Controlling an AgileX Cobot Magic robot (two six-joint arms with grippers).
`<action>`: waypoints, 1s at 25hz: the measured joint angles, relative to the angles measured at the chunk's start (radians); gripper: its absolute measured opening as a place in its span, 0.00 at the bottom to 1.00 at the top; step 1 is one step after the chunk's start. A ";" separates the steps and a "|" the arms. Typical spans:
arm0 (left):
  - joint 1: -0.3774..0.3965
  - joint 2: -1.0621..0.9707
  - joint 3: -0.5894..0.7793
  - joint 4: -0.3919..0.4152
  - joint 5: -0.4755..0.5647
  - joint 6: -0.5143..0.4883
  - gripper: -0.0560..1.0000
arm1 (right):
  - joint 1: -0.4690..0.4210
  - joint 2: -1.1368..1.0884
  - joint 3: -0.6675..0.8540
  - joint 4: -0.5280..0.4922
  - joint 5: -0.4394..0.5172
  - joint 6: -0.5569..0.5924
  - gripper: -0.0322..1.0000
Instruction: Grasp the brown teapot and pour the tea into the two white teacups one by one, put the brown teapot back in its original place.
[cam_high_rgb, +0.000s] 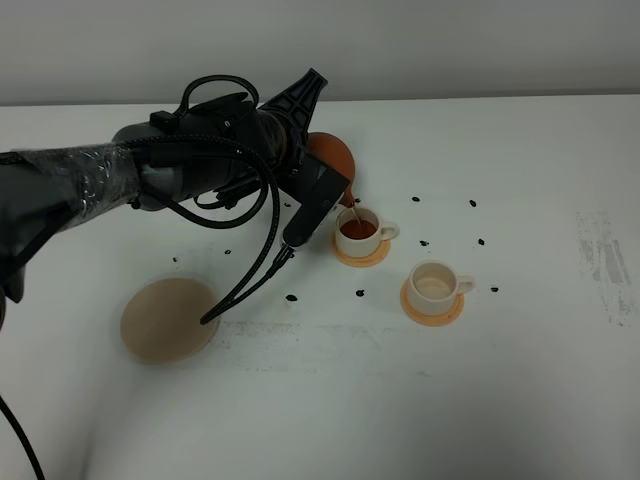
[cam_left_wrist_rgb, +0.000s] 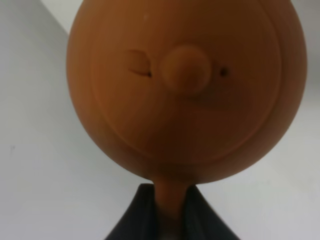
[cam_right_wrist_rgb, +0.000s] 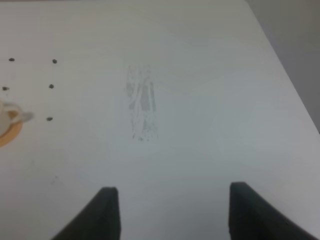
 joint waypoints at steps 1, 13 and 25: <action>-0.001 0.005 0.000 0.000 -0.001 0.001 0.13 | 0.000 0.000 0.000 0.000 0.000 0.000 0.48; -0.010 0.007 0.000 0.046 -0.010 0.005 0.13 | 0.000 0.000 0.000 0.000 0.000 0.000 0.48; -0.011 0.007 0.000 0.080 -0.011 0.006 0.13 | 0.000 0.000 0.000 0.000 0.000 0.000 0.48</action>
